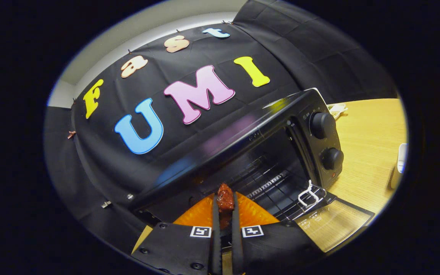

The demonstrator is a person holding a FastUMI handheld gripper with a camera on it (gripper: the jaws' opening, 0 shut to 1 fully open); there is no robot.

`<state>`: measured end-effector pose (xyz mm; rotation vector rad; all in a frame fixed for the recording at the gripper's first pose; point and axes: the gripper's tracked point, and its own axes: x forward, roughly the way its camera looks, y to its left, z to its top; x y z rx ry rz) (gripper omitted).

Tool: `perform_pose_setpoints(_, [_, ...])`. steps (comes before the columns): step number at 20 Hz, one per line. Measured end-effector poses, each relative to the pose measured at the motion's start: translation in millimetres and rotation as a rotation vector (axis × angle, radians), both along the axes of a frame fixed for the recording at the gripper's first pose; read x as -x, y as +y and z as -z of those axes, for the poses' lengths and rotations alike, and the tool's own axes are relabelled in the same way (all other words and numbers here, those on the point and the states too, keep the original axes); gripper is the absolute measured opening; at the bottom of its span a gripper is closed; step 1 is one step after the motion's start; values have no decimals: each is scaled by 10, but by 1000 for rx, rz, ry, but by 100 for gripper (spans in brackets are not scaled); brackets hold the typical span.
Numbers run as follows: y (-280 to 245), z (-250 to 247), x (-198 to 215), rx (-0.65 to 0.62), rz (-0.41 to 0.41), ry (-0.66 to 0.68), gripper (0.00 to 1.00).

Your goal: Open the toaster oven, put the food inside, and close the toaster oven door.

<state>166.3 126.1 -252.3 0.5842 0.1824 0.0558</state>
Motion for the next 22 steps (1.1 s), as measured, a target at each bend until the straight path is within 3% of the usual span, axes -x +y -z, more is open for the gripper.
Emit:
perform_pose_setpoints(5, [-42,-49,-5,-11,-9,8,28])
perform_pose_setpoints(6, [-17,-66,3,-19,-20,16,42])
perform_pose_setpoints(7, [9,-65,8,-19,-34,30,46])
perform_pose_setpoints(11, [64,-2,127,36,-89,80,82])
perform_pose_setpoints(12, [26,-14,167,50,-88,87,95])
perform_pose_setpoints(22, [-202,-178,518,124,-112,148,98])
